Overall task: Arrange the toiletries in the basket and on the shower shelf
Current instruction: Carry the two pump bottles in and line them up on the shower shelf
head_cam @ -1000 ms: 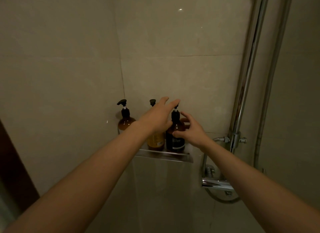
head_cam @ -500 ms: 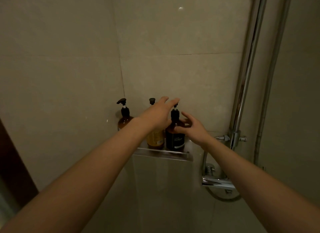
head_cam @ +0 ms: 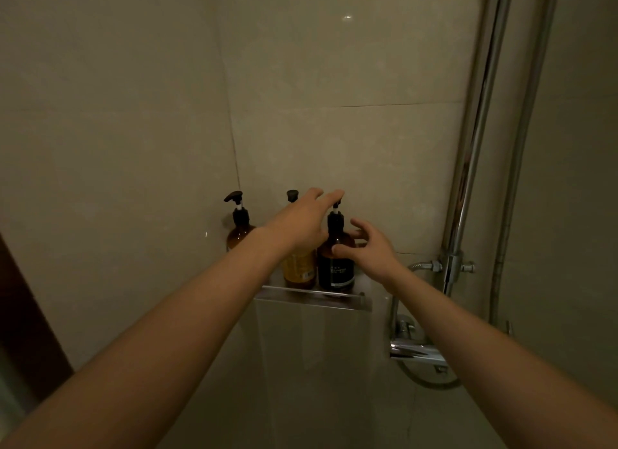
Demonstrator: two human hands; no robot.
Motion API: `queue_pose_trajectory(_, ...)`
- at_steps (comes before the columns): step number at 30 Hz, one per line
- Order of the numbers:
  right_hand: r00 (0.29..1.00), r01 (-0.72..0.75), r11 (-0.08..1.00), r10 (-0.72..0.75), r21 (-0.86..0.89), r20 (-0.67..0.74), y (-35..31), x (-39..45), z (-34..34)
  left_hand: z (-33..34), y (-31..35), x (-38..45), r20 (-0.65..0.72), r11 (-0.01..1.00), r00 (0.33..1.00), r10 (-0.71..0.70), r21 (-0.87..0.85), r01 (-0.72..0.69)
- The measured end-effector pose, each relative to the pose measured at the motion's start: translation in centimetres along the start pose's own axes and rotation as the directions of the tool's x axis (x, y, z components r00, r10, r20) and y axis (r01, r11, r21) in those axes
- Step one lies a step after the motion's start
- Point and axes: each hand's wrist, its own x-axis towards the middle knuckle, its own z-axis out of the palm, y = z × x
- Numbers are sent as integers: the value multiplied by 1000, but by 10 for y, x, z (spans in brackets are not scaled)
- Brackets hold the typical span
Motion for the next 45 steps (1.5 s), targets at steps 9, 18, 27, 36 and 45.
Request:
queue_pose_trajectory(9,998,69,992,-69,-107,4,-23,0,-7,-6,-3,-6,-60,992,997,47,117,-39)
queue_pose_trajectory(18,923,310,932,-343,-188,-177,-88,3,-14,-30,-35,-17,-276,961,955,107,274,-29)
queue_pose_trajectory(27,786,527,768,-603,-363,-135,-127,-16,21,-25,-57,-22,-216,982,976,31,191,11)
queue_pose_trajectory(36,950,300,908,-313,-291,0,-90,-15,73,-22,-65,-20,-166,980,986,26,198,7)
queue_pose_trajectory(45,996,93,965,-94,-245,5,-68,4,90,-25,-69,-22,-146,985,988,48,168,-24)
